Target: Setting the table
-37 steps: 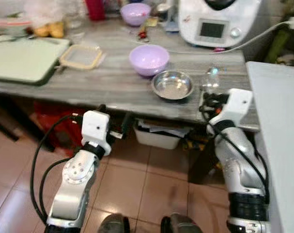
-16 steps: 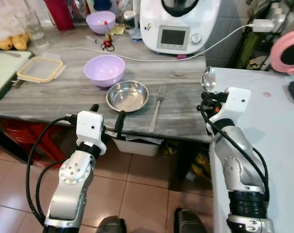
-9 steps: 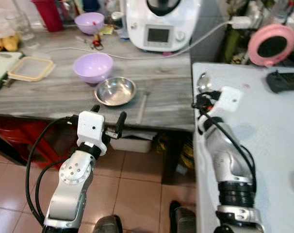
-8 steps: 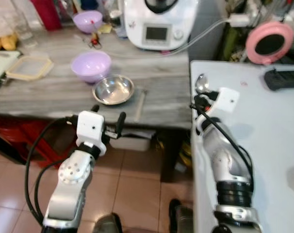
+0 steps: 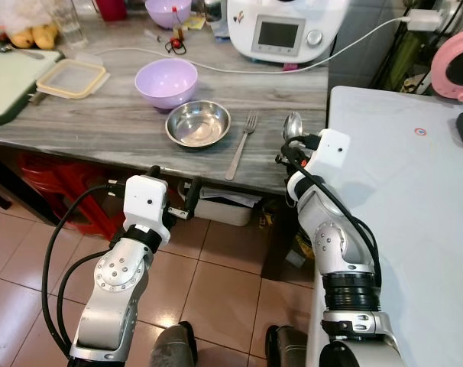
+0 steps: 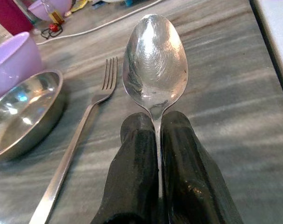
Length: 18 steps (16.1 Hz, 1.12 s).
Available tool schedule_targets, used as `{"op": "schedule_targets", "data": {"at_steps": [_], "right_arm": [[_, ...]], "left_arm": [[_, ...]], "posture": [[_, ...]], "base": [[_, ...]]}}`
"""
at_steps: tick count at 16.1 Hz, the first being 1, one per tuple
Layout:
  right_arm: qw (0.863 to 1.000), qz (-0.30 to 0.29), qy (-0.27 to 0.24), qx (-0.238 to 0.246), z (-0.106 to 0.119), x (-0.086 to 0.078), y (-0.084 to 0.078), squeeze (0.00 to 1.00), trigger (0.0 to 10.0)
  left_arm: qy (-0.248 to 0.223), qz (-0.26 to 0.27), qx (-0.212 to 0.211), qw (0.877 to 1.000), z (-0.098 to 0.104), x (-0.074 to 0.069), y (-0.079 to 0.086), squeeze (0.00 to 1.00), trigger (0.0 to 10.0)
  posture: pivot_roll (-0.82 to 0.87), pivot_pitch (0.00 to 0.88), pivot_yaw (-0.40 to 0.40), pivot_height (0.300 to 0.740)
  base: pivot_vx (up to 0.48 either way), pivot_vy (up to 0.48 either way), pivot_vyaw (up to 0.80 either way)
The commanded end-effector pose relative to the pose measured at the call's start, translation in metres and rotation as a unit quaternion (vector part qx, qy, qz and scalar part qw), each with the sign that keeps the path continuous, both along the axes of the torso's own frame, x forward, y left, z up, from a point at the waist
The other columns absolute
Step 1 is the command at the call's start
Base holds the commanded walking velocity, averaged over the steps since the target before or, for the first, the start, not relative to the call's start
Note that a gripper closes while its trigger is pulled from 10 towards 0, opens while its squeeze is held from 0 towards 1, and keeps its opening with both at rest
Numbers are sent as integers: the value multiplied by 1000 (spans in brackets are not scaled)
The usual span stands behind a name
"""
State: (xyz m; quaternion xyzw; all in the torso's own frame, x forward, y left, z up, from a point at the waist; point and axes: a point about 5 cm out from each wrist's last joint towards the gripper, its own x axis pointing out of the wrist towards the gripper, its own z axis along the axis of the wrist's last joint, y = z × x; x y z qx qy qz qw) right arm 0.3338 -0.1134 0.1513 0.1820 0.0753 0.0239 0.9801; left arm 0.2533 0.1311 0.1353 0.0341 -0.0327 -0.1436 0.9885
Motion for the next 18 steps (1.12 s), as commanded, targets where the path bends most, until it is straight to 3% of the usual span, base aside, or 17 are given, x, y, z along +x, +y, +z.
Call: {"op": "schedule_targets", "data": {"at_steps": [1,9,13,18], "right_arm": [[1000,6,-19,-7,7,-2,2,0,10000],[997,-40,-53,-38,10,-15,-23,0,10000],[992,-84,-69,-69,16,-19,-40,0,10000],[990,-92,-75,-75,18,-20,-46,0,10000]], "left_arm": [[3,0,-2,1000,1,-3,3,0,10000],[-1,-4,5,1000,0,1,-1,0,10000],[-11,-16,-1,1000,4,-2,-3,0,10000],[-20,-31,-9,999,8,-2,-5,0,10000]], "posture": [[23,148,49,740],[3,131,49,740],[7,124,48,740],[5,117,51,740]], "base": [[0,446,0],[0,446,0],[0,0,-600],[189,0,0]]}}
